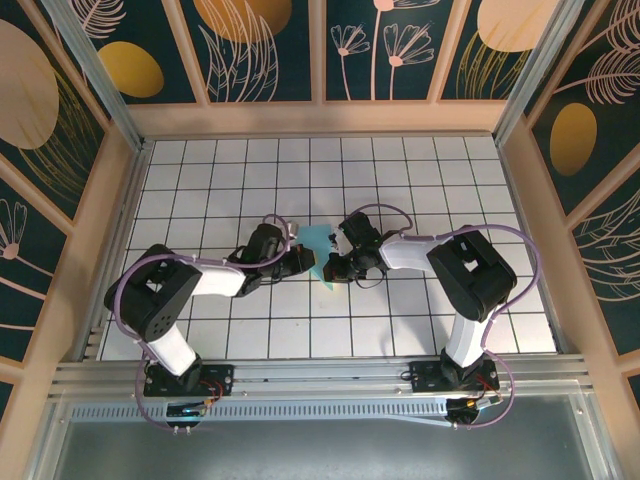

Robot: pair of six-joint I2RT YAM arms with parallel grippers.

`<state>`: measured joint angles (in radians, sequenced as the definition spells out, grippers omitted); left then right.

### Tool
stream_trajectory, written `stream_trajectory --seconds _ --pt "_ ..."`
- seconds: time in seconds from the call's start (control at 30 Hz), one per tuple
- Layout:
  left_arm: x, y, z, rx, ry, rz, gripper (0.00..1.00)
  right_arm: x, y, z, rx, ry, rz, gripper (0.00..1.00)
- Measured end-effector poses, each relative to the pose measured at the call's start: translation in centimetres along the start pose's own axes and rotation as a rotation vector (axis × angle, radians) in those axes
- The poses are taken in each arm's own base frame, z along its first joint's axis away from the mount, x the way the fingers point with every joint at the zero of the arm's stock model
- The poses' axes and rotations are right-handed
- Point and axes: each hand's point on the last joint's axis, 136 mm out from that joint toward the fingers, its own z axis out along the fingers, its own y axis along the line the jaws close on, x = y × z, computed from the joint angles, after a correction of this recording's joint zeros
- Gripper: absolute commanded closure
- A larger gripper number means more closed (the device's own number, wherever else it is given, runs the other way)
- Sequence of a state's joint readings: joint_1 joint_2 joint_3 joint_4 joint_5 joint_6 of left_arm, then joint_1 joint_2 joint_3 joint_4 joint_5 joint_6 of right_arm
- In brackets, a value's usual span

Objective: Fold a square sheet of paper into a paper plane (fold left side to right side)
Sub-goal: Third fold the triangle at the center of the table.

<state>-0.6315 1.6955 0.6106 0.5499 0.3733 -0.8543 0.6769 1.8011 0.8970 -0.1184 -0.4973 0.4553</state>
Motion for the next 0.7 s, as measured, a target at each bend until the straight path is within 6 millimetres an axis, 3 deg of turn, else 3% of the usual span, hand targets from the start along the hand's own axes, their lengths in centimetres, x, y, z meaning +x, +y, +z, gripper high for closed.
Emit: stream_trajectory --seconds 0.33,0.7 --pt "0.4 2.6 1.5 -0.086 0.014 -0.023 1.0 0.0 0.0 0.0 0.009 0.003 0.001 1.0" --pt "0.0 3.0 2.2 -0.125 0.017 -0.031 1.0 0.0 -0.1 0.0 0.025 0.006 0.0 1.0"
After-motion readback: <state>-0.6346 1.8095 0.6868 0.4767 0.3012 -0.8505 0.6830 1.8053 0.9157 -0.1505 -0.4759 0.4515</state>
